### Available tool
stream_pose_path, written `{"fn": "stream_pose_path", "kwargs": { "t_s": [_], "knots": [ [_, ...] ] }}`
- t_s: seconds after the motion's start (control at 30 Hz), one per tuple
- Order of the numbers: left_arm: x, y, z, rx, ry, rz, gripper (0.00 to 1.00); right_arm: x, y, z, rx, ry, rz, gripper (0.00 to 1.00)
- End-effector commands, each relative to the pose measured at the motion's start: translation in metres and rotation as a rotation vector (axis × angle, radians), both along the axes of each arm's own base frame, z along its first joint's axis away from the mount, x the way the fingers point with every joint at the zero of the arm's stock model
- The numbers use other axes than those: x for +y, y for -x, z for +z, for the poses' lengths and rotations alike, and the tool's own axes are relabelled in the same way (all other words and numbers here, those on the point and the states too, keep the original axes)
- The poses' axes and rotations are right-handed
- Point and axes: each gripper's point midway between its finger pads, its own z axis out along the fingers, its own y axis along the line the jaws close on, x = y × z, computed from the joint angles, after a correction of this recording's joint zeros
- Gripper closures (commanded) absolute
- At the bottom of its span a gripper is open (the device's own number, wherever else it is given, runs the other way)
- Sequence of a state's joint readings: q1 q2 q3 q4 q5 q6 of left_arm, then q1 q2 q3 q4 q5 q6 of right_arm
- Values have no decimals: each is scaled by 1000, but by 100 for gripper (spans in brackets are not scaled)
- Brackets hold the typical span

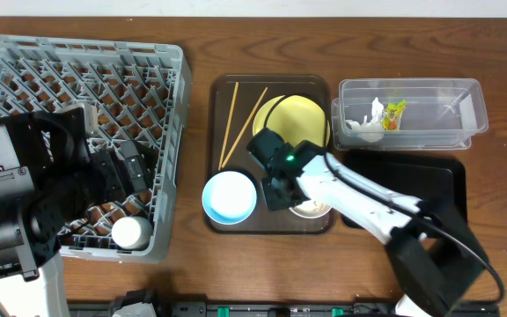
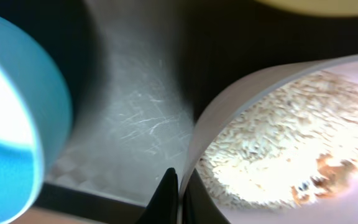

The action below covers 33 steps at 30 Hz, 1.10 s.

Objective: Sort waste into correct bins and load items into the dishwasher
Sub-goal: 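Grasp the pink rice bowl with the right gripper and lift it, then tip the pink bowl over the black tray to dump the rice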

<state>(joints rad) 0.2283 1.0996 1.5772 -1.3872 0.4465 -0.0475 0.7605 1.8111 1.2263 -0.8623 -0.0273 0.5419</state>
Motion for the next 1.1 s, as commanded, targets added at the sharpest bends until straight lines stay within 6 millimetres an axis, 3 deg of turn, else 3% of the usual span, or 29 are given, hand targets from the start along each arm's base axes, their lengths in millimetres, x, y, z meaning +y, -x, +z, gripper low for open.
{"fn": "stream_pose_path", "kwargs": {
  "t_s": [0.0,0.13,0.3,0.43,0.7,0.83,0.9,1.07],
  "knots": [
    [-1,-1,4,-14,2,-14,2,14,2,41,-36,-153,46,99],
    [-1,-1,4,-14,1,-14,2,15,6,76,-39,-275,36,99],
    [-1,-1,4,-14,1,-14,2,-11,2,98,-18,-340,-6,99],
    [-1,-1,4,-14,2,-14,2,-26,-10,114,33,-511,-11,99],
    [-1,-1,4,-14,1,-14,2,-95,-36,118,83,-756,-193,99],
    [-1,-1,4,-14,1,-14,2,-134,-38,104,101,-861,-358,99],
    [-1,-1,4,-14,1,-14,2,-140,-37,104,78,-965,-358,99],
    [-1,-1,4,-14,1,-14,2,-144,-35,146,-158,-1342,-147,99]
  ]
}}
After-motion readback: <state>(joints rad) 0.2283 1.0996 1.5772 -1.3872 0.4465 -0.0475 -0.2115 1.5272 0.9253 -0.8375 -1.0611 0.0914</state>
